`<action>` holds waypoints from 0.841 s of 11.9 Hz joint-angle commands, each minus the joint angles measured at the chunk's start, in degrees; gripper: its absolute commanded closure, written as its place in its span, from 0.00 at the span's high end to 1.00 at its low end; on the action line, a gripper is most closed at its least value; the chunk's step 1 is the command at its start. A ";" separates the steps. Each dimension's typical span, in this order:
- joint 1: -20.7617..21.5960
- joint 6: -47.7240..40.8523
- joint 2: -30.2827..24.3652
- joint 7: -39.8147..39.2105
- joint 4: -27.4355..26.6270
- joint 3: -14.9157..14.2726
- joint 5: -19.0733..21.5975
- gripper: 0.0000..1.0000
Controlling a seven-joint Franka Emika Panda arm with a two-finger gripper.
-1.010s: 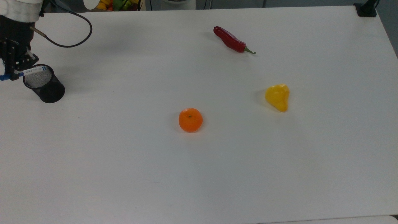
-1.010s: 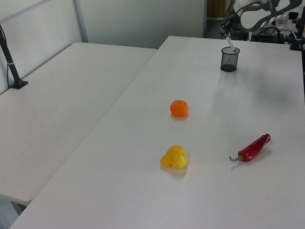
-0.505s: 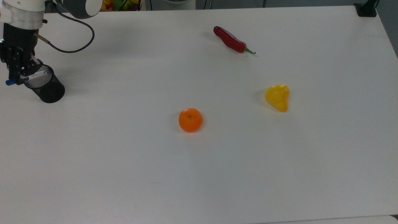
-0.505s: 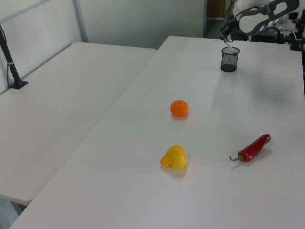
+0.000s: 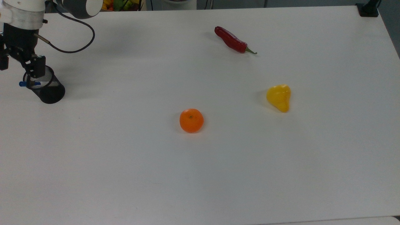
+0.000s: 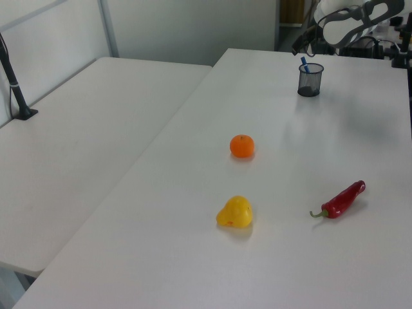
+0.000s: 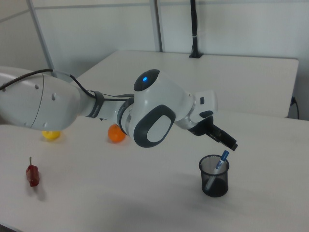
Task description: Place marker
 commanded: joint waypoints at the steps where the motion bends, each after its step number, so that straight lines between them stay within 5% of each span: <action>1: 0.24 -7.16 -4.17 0.01 -0.25 -0.30 -0.39 1.00; 7: 1.37 -44.85 -20.25 0.80 4.40 0.84 0.14 1.00; 10: 1.55 -58.07 -22.55 0.98 9.15 5.39 0.14 1.00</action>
